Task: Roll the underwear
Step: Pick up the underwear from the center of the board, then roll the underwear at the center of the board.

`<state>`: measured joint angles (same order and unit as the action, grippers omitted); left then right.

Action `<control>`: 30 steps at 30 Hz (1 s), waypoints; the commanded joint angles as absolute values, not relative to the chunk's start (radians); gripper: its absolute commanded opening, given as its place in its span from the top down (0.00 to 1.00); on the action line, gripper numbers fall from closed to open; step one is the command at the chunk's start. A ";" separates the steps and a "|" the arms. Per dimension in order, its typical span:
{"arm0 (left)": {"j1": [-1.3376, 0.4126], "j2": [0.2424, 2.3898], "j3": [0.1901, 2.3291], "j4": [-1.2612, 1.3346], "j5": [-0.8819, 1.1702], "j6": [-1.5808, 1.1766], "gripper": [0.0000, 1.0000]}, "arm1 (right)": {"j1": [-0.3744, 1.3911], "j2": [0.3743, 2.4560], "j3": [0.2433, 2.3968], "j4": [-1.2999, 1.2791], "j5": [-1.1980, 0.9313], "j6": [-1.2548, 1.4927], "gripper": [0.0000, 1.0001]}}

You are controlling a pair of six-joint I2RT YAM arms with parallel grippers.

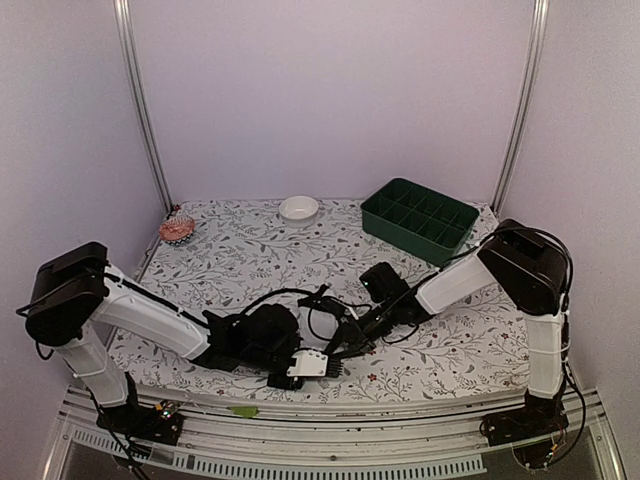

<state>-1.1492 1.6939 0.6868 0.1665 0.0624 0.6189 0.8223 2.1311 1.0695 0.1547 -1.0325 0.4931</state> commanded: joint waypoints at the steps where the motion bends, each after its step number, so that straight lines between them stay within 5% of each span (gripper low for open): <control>1: -1.157 1.651 0.698 -0.019 0.168 0.568 1.00 | 0.804 1.945 0.945 0.151 -0.770 0.432 0.70; 8: -1.100 1.651 0.783 -0.216 0.389 0.512 1.00 | 0.823 1.553 0.687 0.271 -0.519 0.294 0.38; 12: -1.031 1.726 0.877 -0.330 0.544 0.492 1.00 | 0.879 1.425 0.596 0.268 -0.451 0.186 0.29; 18: -0.923 1.844 1.026 -0.469 0.707 0.475 1.00 | 1.018 1.404 0.570 0.259 -0.357 0.030 0.28; 30: -0.864 1.954 1.108 -0.538 0.817 0.480 1.00 | 1.157 1.688 0.765 0.283 -0.190 -0.292 0.29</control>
